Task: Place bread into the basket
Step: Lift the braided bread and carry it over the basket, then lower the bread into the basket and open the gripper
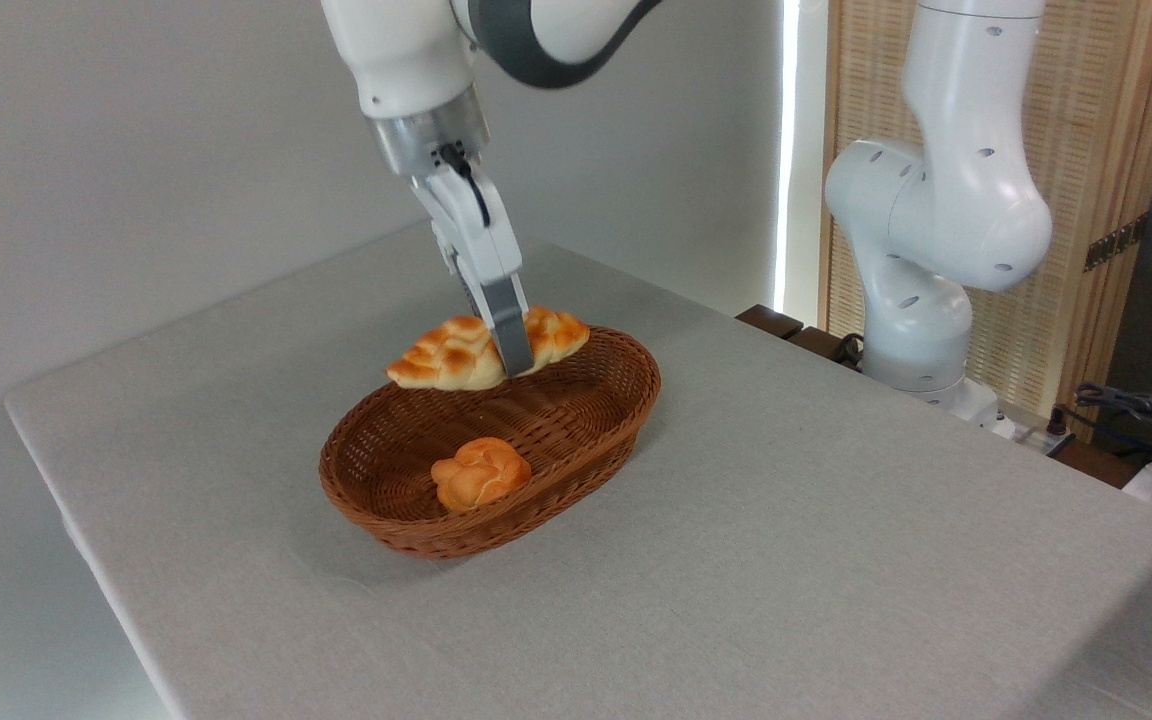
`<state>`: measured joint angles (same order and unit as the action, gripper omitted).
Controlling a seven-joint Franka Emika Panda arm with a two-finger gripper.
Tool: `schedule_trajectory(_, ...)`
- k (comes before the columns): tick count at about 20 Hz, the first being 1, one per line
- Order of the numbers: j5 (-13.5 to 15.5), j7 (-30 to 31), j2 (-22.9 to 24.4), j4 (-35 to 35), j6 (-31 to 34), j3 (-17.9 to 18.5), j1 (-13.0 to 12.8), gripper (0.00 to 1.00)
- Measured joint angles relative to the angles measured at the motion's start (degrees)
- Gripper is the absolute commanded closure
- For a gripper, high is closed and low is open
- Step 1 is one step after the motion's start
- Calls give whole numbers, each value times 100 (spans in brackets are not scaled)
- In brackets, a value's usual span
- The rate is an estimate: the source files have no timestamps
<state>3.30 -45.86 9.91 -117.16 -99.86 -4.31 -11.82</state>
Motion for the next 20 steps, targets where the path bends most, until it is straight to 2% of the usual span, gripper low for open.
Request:
schedule_trajectory(7, 2, 0, -31, -337, -43, 1, -120, 0)
schedule_trajectory(20, 2, 0, -25, -338, -79, 7, -138, 0)
